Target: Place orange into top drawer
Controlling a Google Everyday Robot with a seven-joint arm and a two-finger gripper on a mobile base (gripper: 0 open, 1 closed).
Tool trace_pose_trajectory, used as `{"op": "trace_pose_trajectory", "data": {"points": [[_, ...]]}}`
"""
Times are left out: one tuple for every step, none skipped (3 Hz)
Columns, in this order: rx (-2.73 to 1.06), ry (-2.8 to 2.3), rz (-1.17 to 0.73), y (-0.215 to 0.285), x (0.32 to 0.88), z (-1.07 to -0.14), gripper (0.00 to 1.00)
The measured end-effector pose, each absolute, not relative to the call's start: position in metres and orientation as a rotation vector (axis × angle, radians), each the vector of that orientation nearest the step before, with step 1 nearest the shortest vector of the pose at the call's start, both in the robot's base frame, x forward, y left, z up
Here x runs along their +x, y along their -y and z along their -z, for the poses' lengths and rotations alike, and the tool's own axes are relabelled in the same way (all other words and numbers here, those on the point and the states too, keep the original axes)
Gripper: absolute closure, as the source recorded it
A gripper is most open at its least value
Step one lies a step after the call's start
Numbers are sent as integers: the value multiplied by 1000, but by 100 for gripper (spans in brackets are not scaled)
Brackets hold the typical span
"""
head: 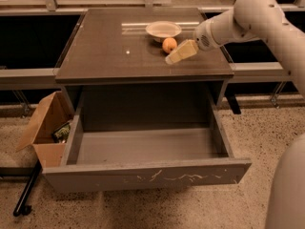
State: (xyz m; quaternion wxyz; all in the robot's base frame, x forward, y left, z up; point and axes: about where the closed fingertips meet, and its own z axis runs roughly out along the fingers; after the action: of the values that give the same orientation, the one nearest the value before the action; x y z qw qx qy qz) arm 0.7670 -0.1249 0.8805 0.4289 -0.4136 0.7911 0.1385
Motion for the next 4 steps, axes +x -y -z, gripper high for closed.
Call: {"op": "trace_pose_trajectory", "data": {"points": [[-926, -1982, -312, 124, 800, -866, 0], [-842, -1970, -305, 123, 824, -856, 0], [-778, -1937, -332, 114, 847, -853, 3], [-758, -1918, -352, 106, 857, -853, 26]]}}
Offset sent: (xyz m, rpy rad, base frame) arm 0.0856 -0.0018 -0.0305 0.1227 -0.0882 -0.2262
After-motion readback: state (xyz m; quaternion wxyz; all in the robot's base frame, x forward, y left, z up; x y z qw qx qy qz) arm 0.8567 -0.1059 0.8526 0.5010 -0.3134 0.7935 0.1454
